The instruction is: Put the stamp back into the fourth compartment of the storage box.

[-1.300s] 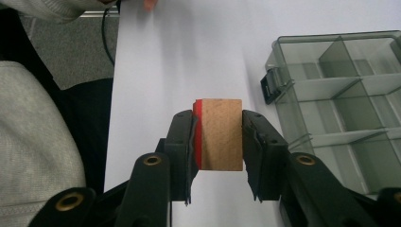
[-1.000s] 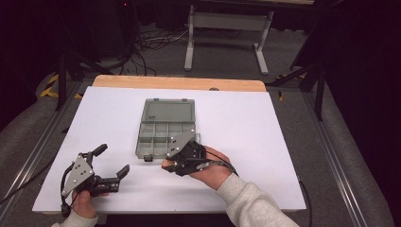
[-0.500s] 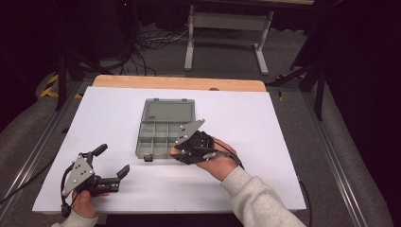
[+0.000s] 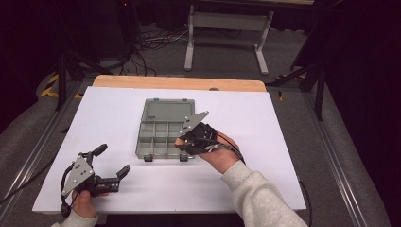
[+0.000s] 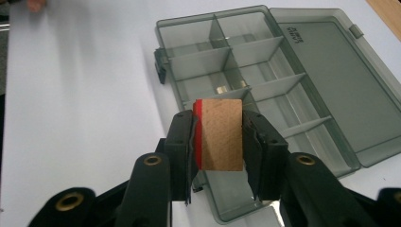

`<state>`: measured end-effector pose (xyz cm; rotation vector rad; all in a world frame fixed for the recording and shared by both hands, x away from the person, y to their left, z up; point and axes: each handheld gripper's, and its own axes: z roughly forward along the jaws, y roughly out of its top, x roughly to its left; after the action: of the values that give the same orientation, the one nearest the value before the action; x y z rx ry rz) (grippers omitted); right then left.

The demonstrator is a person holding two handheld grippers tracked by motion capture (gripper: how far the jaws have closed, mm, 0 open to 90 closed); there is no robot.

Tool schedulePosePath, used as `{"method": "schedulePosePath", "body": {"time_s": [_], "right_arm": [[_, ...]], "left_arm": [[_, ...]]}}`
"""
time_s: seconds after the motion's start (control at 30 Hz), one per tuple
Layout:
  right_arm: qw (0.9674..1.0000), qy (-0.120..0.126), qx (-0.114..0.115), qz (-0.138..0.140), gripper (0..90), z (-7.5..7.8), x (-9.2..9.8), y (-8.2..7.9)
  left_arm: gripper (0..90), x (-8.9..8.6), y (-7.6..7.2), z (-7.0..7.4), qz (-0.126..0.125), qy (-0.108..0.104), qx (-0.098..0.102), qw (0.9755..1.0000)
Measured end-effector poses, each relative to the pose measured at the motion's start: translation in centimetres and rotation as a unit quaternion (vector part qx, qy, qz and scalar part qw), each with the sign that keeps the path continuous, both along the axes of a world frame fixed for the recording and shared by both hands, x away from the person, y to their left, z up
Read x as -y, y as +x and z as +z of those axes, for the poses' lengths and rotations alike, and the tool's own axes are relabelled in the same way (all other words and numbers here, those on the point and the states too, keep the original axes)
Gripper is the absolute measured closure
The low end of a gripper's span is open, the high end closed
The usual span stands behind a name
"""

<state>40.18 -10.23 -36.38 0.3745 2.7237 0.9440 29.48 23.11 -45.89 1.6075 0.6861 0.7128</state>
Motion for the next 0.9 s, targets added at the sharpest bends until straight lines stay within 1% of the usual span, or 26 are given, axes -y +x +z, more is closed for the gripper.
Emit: {"method": "schedulePosePath", "body": {"time_s": [0.13,0.33,0.5,0.63,0.73,0.83,0.9], "right_arm": [[1.0,0.0,0.006,-0.004,65.9,0.0,0.1,0.6],[0.9998,-0.006,0.006,-0.017,65.9,-0.1,0.1,1.6],[0.9996,-0.007,0.009,-0.025,66.0,-0.3,0.3,2.2],[0.9995,-0.009,0.007,-0.029,65.9,-0.4,0.4,2.6],[0.9993,-0.01,0.013,-0.034,65.9,-0.4,0.5,2.9],[0.9992,-0.007,0.015,-0.036,65.9,-0.5,0.5,3.1],[0.999,-0.011,0.014,-0.04,66.0,-0.6,0.5,3.5]], "left_arm": [[1.0,0.0,0.0,0.0,0.0,0.0,0.0,1.0],[1.0,0.0,0.0,0.0,0.0,0.0,0.0,1.0],[1.0,0.0,0.0,0.0,0.001,-0.002,-0.001,1.0],[1.0,0.0,0.0,0.0,0.0,-0.002,-0.001,1.0],[1.0,0.0,0.0,0.0,0.0,0.0,-0.001,1.0],[1.0,0.0,0.0,0.0,-0.001,0.0,-0.001,1.0],[1.0,0.0,0.0,0.0,-0.001,0.0,-0.001,1.0]]}}
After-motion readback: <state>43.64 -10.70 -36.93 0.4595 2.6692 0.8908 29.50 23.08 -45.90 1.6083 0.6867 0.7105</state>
